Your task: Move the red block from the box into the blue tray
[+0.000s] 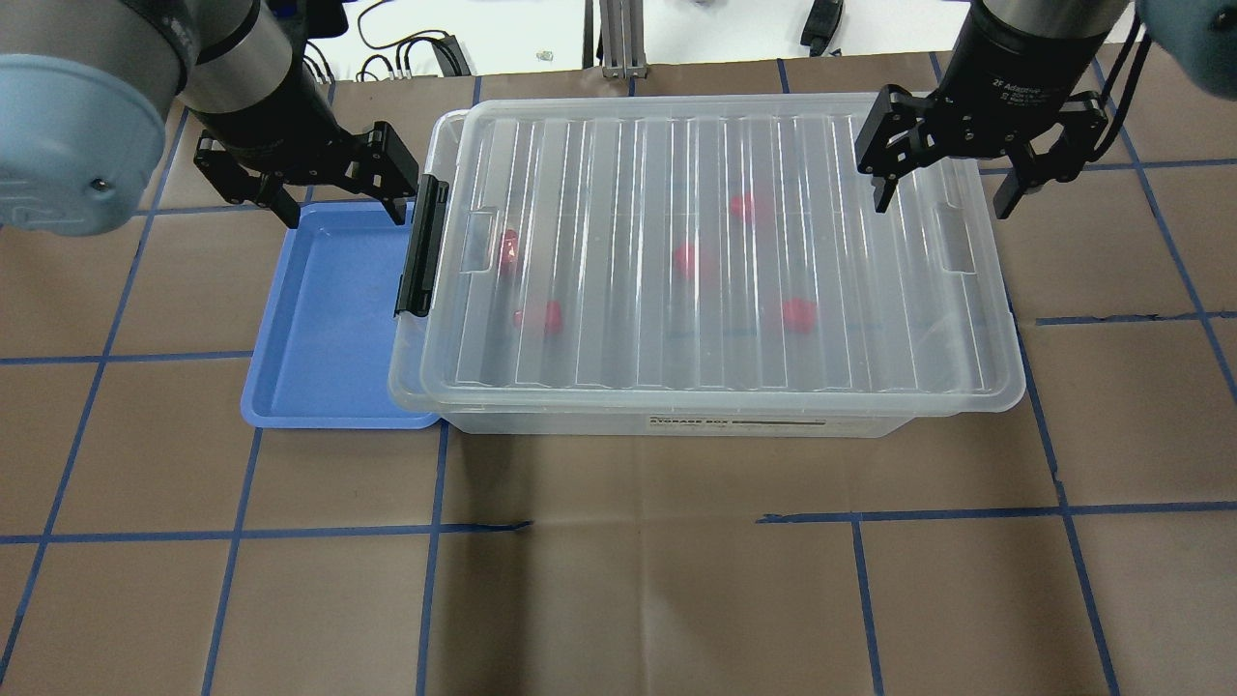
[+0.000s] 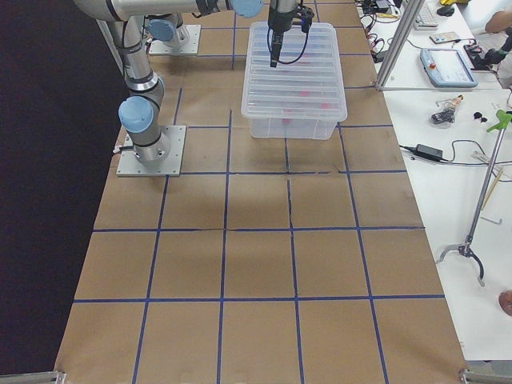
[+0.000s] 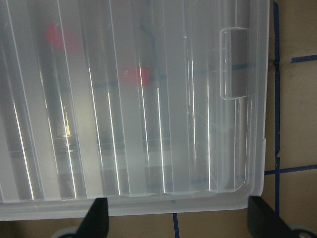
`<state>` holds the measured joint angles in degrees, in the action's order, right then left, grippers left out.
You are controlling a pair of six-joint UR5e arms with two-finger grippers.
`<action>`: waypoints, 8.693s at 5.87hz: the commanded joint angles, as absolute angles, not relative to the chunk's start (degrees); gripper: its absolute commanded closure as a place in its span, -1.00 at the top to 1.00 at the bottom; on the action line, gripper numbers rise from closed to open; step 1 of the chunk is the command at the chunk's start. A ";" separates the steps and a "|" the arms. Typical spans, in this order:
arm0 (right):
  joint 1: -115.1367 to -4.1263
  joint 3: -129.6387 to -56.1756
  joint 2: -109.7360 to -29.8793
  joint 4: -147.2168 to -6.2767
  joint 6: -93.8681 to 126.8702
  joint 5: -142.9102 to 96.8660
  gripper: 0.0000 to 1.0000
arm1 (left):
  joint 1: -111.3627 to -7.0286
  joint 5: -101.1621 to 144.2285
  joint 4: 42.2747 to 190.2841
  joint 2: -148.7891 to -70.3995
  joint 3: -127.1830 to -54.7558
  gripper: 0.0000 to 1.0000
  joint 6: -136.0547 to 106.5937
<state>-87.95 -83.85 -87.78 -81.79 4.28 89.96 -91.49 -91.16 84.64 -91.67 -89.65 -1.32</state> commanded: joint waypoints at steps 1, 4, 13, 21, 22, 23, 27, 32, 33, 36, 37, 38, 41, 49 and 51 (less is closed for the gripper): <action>-82.39 -84.02 -86.41 -81.91 -4.08 89.91 1.00 | -91.49 -91.23 84.64 -91.67 -89.65 0.97 -1.32; -76.74 -87.08 -82.71 -86.62 -9.75 90.17 1.00 | -91.49 -91.14 84.46 -91.67 -89.65 0.97 -1.32; -72.60 -99.93 -81.48 -96.50 -15.47 93.34 1.00 | -91.58 -91.14 84.46 -91.76 -89.65 0.97 -1.32; -64.69 -99.05 -80.51 -101.50 -26.62 98.88 1.00 | -91.14 -86.40 84.38 -93.95 -89.65 0.96 38.82; -63.73 -98.79 -80.51 -102.91 -28.54 99.92 1.00 | -91.32 -86.57 83.68 -95.87 -89.56 0.97 50.94; -60.76 -98.70 -80.51 -102.92 -31.09 100.19 1.00 | -92.45 -86.83 83.58 -97.80 -89.30 0.96 54.37; -55.90 -98.26 -80.51 -103.71 -36.03 100.90 1.00 | -99.12 -87.01 73.86 -104.92 -89.82 0.96 69.25; -65.07 -83.36 -83.75 -91.90 -23.28 100.20 1.00 | -99.49 -87.10 61.82 -116.44 -94.64 0.95 76.37; -71.13 -80.28 -84.28 -86.89 -14.68 100.11 1.00 | -99.49 -87.01 58.39 -118.11 -96.22 0.95 76.55; -86.35 -77.08 -84.20 -81.39 4.35 91.41 1.00 | -99.58 -86.75 54.84 -121.81 -97.03 0.25 76.46; -89.18 -77.78 -84.11 -81.39 7.87 91.32 1.00 | -99.67 -86.92 54.84 -121.73 -96.60 -0.71 76.46; -88.86 -79.00 -83.94 -81.47 6.00 91.14 1.00 | -99.67 -86.84 54.84 -121.29 -96.24 -0.89 76.38; -88.95 -81.56 -85.08 -81.56 5.62 91.05 1.00 | -99.06 -86.66 68.04 -107.55 -93.44 -0.89 75.41; -61.13 -81.56 -80.71 -85.40 -19.82 99.19 1.00 | -74.80 -84.90 66.66 -109.94 -99.20 -0.92 109.25; -54.87 -81.65 -74.73 -91.14 -27.23 100.46 1.00 | -74.97 -84.11 56.81 -111.87 -105.71 -0.90 109.16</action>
